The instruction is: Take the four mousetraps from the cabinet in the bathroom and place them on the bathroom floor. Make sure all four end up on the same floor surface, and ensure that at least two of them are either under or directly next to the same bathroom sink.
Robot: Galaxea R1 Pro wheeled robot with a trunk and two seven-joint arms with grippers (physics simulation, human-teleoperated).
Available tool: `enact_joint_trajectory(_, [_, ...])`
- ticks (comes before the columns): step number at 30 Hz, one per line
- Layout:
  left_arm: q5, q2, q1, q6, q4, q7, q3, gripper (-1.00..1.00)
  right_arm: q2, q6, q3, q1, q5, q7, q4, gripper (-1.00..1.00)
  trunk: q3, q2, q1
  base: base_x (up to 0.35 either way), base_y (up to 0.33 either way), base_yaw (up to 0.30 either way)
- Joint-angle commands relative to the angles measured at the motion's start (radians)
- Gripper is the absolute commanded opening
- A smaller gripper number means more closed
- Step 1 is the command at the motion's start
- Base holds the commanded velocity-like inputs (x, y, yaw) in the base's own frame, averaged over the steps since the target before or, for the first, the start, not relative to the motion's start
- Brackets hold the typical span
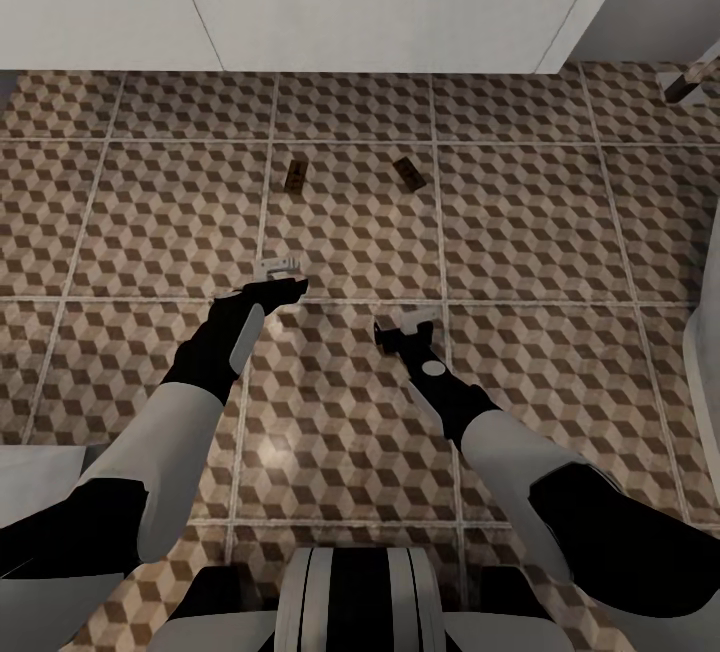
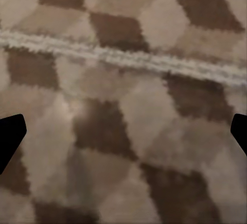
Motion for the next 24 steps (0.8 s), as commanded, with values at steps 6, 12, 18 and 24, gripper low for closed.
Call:
enact_joint_trajectory(6, [0.010, 0.001, 0.000, 0.004, -0.003, 0.005, -0.001, 1.00, 0.000, -0.006, 0.009, -0.001, -0.011, -0.006, 0.010, 1.00, 0.000, 0.000, 0.000, 0.000, 0.000, 0.000])
enact_joint_trajectory(12, [0.010, 0.004, 0.000, 0.003, -0.003, 0.005, -0.002, 1.00, 0.000, -0.006, 0.010, -0.001, -0.011, -0.006, 0.011, 1.00, 0.003, 0.000, -0.001, 0.000, 0.000, 0.000])
enact_joint_trajectory(18, [0.010, 0.006, 0.000, 0.003, -0.003, 0.006, -0.003, 1.00, 0.000, -0.006, 0.010, -0.001, -0.011, -0.006, 0.011, 1.00, 0.027, 0.001, -0.003, 0.000, 0.000, 0.000])
enact_joint_trajectory(24, [0.010, 0.008, 0.000, 0.002, -0.003, 0.006, -0.004, 1.00, 0.000, -0.006, 0.009, -0.001, -0.011, -0.006, 0.011, 1.00, 0.050, 0.003, -0.006, 0.000, 0.000, 0.000])
